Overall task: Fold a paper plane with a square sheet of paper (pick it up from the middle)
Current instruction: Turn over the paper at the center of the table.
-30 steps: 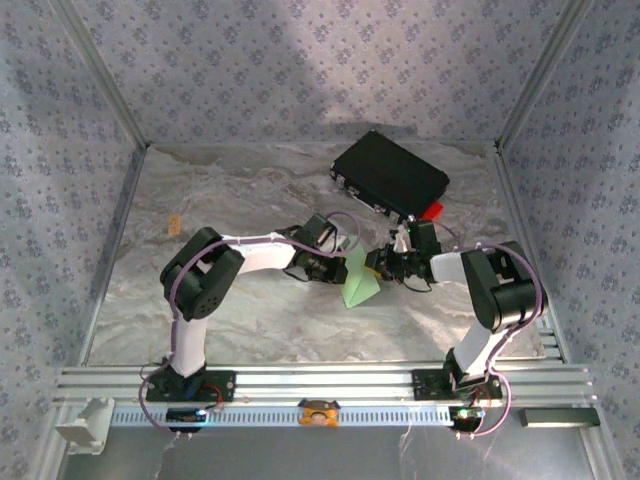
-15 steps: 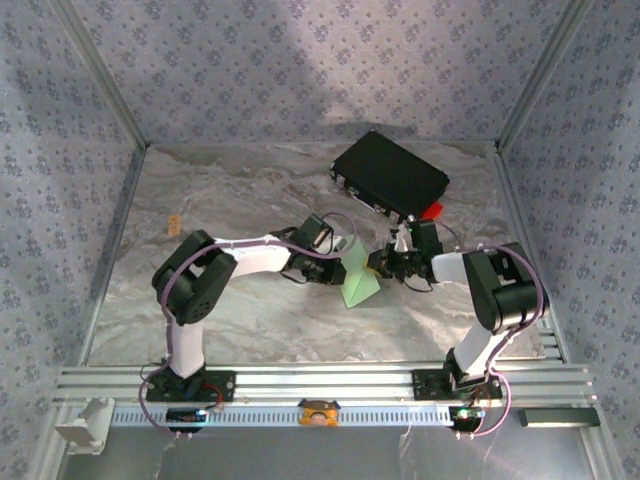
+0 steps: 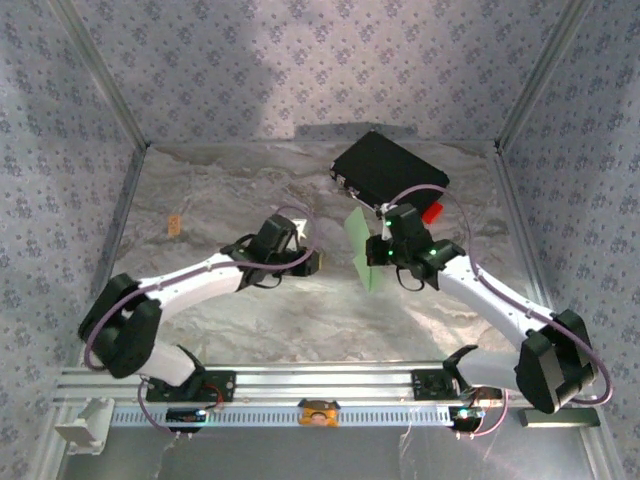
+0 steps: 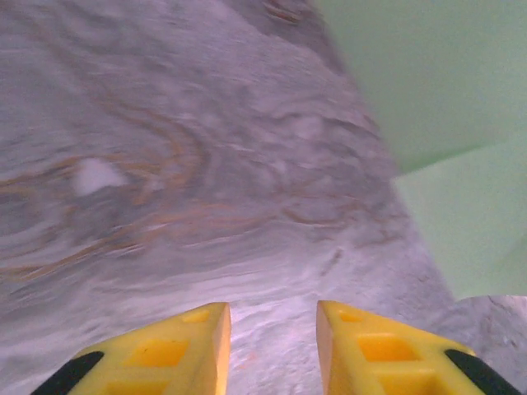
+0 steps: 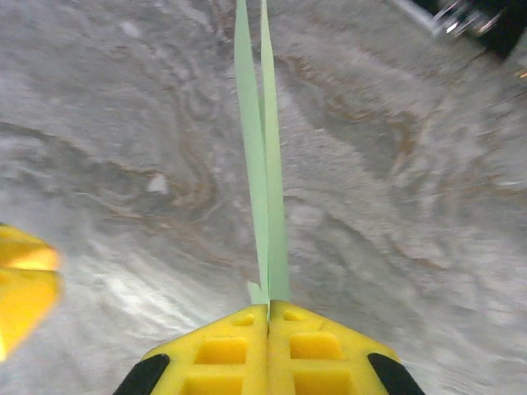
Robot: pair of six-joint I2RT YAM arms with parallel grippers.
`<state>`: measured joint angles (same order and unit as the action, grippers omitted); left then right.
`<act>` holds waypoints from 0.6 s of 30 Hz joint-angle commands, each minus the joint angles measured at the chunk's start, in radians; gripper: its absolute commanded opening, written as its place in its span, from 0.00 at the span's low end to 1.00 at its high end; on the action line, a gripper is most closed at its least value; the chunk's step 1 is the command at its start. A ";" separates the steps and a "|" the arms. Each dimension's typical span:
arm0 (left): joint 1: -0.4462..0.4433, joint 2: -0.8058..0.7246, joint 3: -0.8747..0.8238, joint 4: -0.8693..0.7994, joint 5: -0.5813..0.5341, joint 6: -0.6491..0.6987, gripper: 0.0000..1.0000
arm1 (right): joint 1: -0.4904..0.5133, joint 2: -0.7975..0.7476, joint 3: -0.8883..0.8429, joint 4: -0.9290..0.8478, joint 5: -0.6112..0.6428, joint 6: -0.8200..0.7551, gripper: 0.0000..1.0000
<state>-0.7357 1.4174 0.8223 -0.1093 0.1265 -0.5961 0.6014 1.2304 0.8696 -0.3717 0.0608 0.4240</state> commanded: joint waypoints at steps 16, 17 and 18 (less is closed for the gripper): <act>0.184 -0.431 -0.236 -0.168 -0.374 -0.210 0.45 | 0.374 0.506 0.309 -0.469 0.697 0.157 0.02; 0.189 -0.436 -0.235 -0.179 -0.373 -0.209 0.45 | 0.376 0.518 0.312 -0.427 0.628 0.141 0.02; 0.192 -0.440 -0.235 -0.184 -0.372 -0.205 0.45 | 0.375 0.523 0.310 -0.388 0.575 0.129 0.03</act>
<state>-0.5552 1.0004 0.5892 -0.2382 -0.2016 -0.7815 0.9703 1.7386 1.1492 -0.8074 0.7616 0.5564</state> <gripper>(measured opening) 0.448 0.061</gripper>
